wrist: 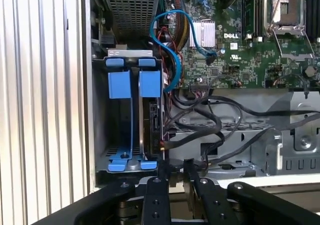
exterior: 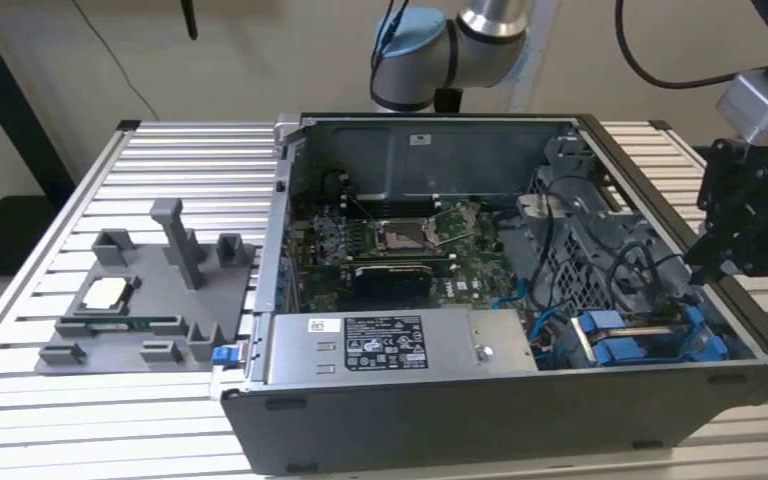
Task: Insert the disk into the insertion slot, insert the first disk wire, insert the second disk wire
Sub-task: 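Insert the second disk wire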
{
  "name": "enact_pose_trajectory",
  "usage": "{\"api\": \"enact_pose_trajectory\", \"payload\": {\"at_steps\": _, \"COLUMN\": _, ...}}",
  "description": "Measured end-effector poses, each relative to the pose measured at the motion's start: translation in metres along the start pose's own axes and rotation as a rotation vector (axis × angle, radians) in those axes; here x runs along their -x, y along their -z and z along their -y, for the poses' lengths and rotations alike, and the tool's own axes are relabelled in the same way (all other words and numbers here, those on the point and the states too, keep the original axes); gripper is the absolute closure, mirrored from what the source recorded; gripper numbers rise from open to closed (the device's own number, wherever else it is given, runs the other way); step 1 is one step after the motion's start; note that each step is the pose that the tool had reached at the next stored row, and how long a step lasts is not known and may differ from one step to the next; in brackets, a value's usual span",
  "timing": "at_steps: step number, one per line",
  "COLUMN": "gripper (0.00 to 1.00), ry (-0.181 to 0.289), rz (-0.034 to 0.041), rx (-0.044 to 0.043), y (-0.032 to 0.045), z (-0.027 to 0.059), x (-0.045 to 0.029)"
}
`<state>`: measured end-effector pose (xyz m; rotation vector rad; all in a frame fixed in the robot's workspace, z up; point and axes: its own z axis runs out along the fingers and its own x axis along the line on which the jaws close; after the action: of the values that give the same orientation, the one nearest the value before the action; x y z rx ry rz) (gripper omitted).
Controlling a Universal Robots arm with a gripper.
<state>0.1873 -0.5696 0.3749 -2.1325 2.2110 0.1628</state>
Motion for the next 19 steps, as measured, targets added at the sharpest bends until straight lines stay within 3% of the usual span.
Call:
{"api": "enact_pose_trajectory", "payload": {"at_steps": 11, "gripper": 0.73, "ry": -0.059, "rz": 0.0035, "rx": -0.0071, "y": -0.002, "z": 0.0027, "x": -0.0005}}
{"api": "enact_pose_trajectory", "payload": {"at_steps": 13, "gripper": 0.75, "ry": -0.07, "rz": 0.0037, "rx": -0.0085, "y": -0.0026, "z": 0.003, "x": -0.0007}}
{"api": "enact_pose_trajectory", "payload": {"at_steps": 14, "gripper": 0.82, "ry": -0.074, "rz": 0.0039, "rx": -0.009, "y": -0.0028, "z": 0.0032, "x": -0.0008}}
{"api": "enact_pose_trajectory", "payload": {"at_steps": 19, "gripper": 0.84, "ry": -0.085, "rz": 0.0043, "rx": -0.0102, "y": -0.003, "z": 0.0035, "x": -0.0011}}
